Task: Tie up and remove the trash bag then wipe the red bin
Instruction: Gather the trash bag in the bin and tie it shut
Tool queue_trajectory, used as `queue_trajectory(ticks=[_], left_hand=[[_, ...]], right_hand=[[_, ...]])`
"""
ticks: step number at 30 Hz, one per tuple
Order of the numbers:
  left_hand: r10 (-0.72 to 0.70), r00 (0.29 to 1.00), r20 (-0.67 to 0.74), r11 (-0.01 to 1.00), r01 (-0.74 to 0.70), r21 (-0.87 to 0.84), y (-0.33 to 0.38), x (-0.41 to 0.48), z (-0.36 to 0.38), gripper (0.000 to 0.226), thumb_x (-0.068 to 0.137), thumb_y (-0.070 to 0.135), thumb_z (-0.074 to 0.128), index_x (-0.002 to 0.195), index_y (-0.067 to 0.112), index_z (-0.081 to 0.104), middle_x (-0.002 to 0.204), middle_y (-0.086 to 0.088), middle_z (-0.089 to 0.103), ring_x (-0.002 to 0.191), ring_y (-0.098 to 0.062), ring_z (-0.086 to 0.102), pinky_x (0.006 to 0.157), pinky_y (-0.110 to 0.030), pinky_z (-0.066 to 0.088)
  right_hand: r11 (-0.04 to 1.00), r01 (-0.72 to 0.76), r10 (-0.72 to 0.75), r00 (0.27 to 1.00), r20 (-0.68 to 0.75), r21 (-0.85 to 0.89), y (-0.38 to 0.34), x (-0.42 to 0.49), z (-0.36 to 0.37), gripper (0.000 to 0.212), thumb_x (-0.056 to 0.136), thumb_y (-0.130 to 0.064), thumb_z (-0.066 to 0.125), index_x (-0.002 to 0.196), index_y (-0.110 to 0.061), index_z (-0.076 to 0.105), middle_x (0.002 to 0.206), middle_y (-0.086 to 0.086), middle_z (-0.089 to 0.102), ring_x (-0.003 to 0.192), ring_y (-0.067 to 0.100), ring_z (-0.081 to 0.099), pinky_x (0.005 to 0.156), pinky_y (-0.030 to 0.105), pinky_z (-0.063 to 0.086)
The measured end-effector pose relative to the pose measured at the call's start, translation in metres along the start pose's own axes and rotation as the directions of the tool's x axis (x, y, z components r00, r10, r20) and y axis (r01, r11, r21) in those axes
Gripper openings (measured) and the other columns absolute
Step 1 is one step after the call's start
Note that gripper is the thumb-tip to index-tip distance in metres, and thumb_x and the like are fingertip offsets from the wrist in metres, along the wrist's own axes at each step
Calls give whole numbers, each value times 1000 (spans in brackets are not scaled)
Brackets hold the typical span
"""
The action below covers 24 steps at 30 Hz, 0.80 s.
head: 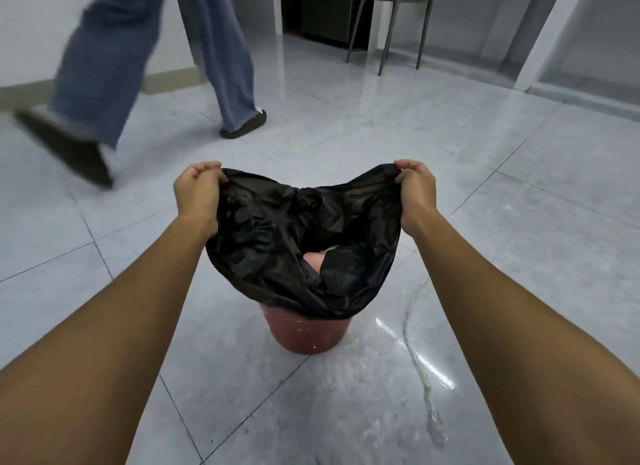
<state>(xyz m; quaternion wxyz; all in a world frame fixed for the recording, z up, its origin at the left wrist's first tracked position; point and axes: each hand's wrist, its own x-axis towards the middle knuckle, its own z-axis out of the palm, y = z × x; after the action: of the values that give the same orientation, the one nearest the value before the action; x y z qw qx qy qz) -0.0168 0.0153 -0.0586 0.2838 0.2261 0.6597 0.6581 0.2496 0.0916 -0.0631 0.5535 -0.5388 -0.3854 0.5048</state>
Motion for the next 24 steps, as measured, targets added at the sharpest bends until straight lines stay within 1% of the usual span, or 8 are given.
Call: queue_trajectory(ticks=[1, 4, 8, 14, 16, 19, 22, 24], left_hand=[[-101, 994, 42, 995, 100, 18, 7, 3, 2, 6, 77, 17, 59, 75, 19, 64, 89, -6, 62, 87, -25, 58, 76, -33, 49], [-332, 913, 236, 933, 281, 225, 21, 19, 6, 56, 73, 55, 64, 107, 11, 64, 100, -10, 65, 89, -28, 64, 79, -35, 52], [-224, 951, 215, 800, 53, 598, 5, 16, 12, 49, 78, 42, 69, 107, 3, 64, 100, -14, 65, 89, -29, 63, 80, -34, 49], [258, 947, 191, 959, -275, 65, 2, 1, 26, 24, 93, 16, 54, 115, 11, 61, 104, -4, 64, 92, -15, 60, 85, -26, 50], [459, 887, 45, 886, -461, 48, 13, 2, 17, 17, 91, 17, 54, 105, 17, 63, 96, 4, 64, 87, -7, 59, 84, -20, 50], [576, 817, 23, 808, -573, 137, 16, 3, -5, 20, 86, 24, 57, 105, 19, 63, 98, 5, 64, 93, -8, 60, 90, -23, 50], [244, 928, 281, 915, -316, 251, 13, -2, -32, 76, 69, 56, 72, 130, 24, 40, 120, 3, 55, 105, -13, 56, 88, -32, 49], [-219, 877, 428, 865, -28, 501, 12, -12, -54, 104, 46, 76, 71, 132, 35, 31, 122, 6, 52, 107, -19, 56, 85, -41, 47]], right_hand=[[998, -15, 15, 1000, -11, -54, -5, 4, 4, 29, 80, 2, 40, 91, -17, 61, 81, -2, 57, 82, 20, 53, 69, 28, 44], [916, 45, -26, 998, 55, -399, -14, 14, 14, 26, 77, -24, 62, 102, -15, 63, 92, -1, 62, 92, 24, 59, 76, 33, 48], [514, 194, -94, 981, 169, -836, 4, 5, 22, 21, 76, -38, 72, 87, -22, 64, 89, 1, 63, 90, 28, 59, 85, 37, 51], [898, 265, -261, 963, 59, -350, 10, 0, 35, 18, 87, -22, 68, 102, -15, 75, 100, 2, 74, 98, 21, 67, 92, 38, 53], [929, 332, -338, 941, -13, -164, -4, 5, 32, 10, 86, -17, 67, 94, -17, 73, 90, 0, 71, 90, 17, 65, 92, 40, 53], [867, 451, -456, 889, 27, -211, -18, 5, 14, 10, 84, -17, 67, 87, -26, 70, 86, -5, 70, 86, 12, 64, 89, 39, 54], [860, 370, -342, 929, 140, -352, -15, 1, -10, 26, 80, -30, 70, 104, -26, 64, 101, -5, 68, 97, 15, 64, 89, 39, 54], [892, 51, 33, 984, 176, -450, -6, -8, -27, 57, 80, -45, 70, 128, -21, 49, 121, 1, 60, 107, 25, 61, 85, 43, 52]])
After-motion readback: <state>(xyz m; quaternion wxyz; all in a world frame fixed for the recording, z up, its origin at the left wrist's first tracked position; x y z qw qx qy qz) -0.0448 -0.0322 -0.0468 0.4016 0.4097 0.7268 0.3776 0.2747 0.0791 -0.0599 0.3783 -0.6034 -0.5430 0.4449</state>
